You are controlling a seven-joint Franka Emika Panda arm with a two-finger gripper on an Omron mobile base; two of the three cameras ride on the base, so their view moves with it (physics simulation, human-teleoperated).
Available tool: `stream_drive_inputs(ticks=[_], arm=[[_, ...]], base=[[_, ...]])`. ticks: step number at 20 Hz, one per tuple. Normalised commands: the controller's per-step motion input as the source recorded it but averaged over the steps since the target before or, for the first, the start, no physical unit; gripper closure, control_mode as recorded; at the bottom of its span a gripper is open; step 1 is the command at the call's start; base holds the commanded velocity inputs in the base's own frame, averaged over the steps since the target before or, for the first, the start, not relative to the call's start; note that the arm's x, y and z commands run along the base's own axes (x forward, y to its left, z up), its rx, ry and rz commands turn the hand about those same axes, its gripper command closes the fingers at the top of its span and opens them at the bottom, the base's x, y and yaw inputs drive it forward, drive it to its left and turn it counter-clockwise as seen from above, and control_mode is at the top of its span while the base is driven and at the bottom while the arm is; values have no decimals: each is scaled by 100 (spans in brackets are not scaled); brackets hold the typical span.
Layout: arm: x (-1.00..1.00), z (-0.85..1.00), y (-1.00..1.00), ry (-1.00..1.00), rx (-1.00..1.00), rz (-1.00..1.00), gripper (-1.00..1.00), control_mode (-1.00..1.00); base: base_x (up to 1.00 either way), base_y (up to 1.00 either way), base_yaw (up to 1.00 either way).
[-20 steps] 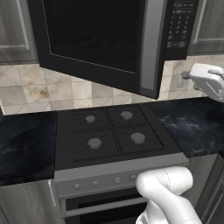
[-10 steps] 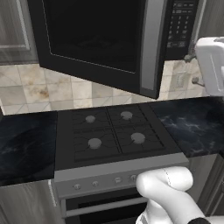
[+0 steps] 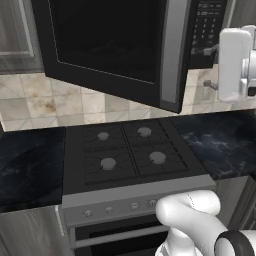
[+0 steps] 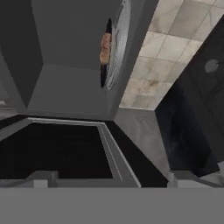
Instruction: Retrieve the reheated potato from the microwave, then place the potato, cheese, and condiment on the cutting board.
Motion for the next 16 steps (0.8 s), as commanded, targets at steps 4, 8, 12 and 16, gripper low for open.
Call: stream_drive_inputs(ticks=[4, 8, 12, 16], arm=[[40, 0, 37, 6, 17, 7, -100, -100], [38, 0, 26, 6, 2, 8, -100, -100], [32, 0, 28, 1, 0, 9, -100, -100], [37, 0, 33, 1, 0, 10, -100, -100]], base=[[0, 0, 0], [0, 0, 0], [0, 0, 0], [0, 0, 0]])
